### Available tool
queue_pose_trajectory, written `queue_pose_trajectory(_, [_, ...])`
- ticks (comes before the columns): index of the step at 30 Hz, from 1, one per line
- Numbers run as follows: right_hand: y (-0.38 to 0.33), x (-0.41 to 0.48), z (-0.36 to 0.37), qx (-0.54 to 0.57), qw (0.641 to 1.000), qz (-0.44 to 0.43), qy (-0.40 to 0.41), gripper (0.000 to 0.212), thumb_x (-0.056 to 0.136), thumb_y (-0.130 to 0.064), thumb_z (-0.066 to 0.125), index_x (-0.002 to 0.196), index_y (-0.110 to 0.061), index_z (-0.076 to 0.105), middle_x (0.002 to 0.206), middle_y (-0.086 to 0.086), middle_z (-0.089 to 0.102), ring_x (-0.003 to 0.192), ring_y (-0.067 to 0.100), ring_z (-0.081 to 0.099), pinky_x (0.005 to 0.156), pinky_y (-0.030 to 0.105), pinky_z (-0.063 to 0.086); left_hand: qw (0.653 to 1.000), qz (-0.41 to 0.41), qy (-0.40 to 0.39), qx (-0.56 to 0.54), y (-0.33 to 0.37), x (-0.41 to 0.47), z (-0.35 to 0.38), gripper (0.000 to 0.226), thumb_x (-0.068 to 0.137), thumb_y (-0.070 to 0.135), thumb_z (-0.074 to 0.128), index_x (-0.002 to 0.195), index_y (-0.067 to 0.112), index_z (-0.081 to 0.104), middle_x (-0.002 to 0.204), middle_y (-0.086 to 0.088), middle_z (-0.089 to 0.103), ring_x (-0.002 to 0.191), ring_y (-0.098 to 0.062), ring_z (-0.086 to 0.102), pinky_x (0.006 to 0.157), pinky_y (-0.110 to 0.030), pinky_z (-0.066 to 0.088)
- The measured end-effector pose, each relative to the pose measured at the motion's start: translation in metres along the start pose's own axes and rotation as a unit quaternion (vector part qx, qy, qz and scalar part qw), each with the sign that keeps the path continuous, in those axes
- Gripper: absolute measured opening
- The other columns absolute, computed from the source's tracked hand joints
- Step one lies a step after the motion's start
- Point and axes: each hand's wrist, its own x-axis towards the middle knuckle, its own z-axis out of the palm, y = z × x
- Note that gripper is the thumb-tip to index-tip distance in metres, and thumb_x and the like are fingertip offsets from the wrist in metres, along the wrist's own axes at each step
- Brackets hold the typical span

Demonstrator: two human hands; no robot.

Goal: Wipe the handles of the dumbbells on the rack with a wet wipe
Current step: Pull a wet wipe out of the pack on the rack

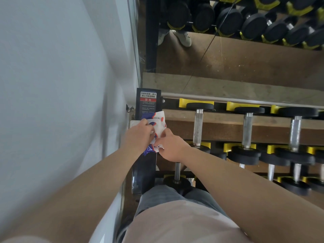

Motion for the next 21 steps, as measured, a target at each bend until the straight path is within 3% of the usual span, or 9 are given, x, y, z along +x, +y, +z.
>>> queue_pose_trajectory(4, [0.003,0.0,0.001,0.006,1.0,-0.005,-0.004,0.034,0.105,-0.033,0.047,0.138,-0.036,0.056,0.148,0.006,0.033,0.107,0.024,0.057,0.1,0.036,0.053,0.993,0.052,-0.022,0.099,-0.001,-0.002,0.002,0.046,0.103,0.038,0.058,0.146,0.024,0.049,0.147,0.003,0.053,0.134,-0.022,0.049,0.113,-0.031,0.042])
queue_pose_trajectory(7, [0.004,-0.001,0.001,0.014,1.0,-0.005,-0.008,0.034,0.105,-0.033,0.049,0.138,-0.037,0.055,0.149,0.004,0.032,0.109,0.024,0.056,0.1,0.036,0.054,0.992,0.06,-0.037,0.103,-0.005,-0.004,0.002,0.05,0.105,0.039,0.055,0.151,0.024,0.042,0.153,0.003,0.047,0.141,-0.021,0.041,0.119,-0.031,0.032])
queue_pose_trajectory(10, [0.004,-0.001,0.001,0.017,1.0,-0.005,-0.006,0.034,0.105,-0.032,0.05,0.138,-0.037,0.056,0.148,0.004,0.032,0.111,0.025,0.056,0.101,0.036,0.053,0.997,0.032,-0.04,0.052,-0.004,-0.005,-0.001,0.048,0.106,0.035,0.052,0.151,0.021,0.041,0.154,0.0,0.045,0.143,-0.022,0.039,0.12,-0.031,0.031])
queue_pose_trajectory(12, [0.003,0.0,0.003,0.016,1.0,-0.005,-0.003,0.035,0.104,-0.032,0.051,0.138,-0.038,0.055,0.147,0.004,0.033,0.112,0.025,0.056,0.101,0.037,0.053,0.997,-0.016,-0.044,-0.062,-0.002,-0.005,-0.002,0.035,0.108,0.031,0.049,0.14,0.015,0.051,0.145,-0.004,0.052,0.133,-0.024,0.048,0.112,-0.03,0.039])
queue_pose_trajectory(14, [0.003,0.001,0.005,0.022,1.0,-0.002,-0.003,0.036,0.103,-0.032,0.051,0.138,-0.039,0.055,0.146,0.004,0.033,0.112,0.026,0.057,0.101,0.038,0.053,0.978,-0.073,-0.038,-0.194,-0.002,-0.006,-0.004,0.028,0.109,0.03,0.045,0.127,0.012,0.055,0.131,-0.006,0.057,0.114,-0.02,0.058,0.097,-0.025,0.045])
queue_pose_trajectory(17, [0.004,0.0,0.006,0.026,1.0,0.003,-0.013,0.038,0.102,-0.033,0.053,0.14,-0.038,0.052,0.149,0.003,0.031,0.116,0.026,0.055,0.102,0.039,0.053,0.937,-0.16,-0.029,-0.309,-0.003,-0.001,-0.009,0.026,0.108,0.042,0.042,0.121,0.021,0.05,0.124,-0.003,0.064,0.102,-0.017,0.065,0.09,-0.028,0.057])
queue_pose_trajectory(21, [0.005,0.0,0.006,0.033,0.999,0.006,-0.011,0.036,0.102,-0.033,0.053,0.138,-0.039,0.053,0.15,0.003,0.03,0.116,0.025,0.055,0.102,0.037,0.053,0.953,-0.15,-0.022,-0.262,-0.005,0.006,-0.022,0.029,0.104,0.045,0.054,0.123,0.023,0.055,0.127,0.0,0.065,0.11,-0.019,0.065,0.092,-0.028,0.055])
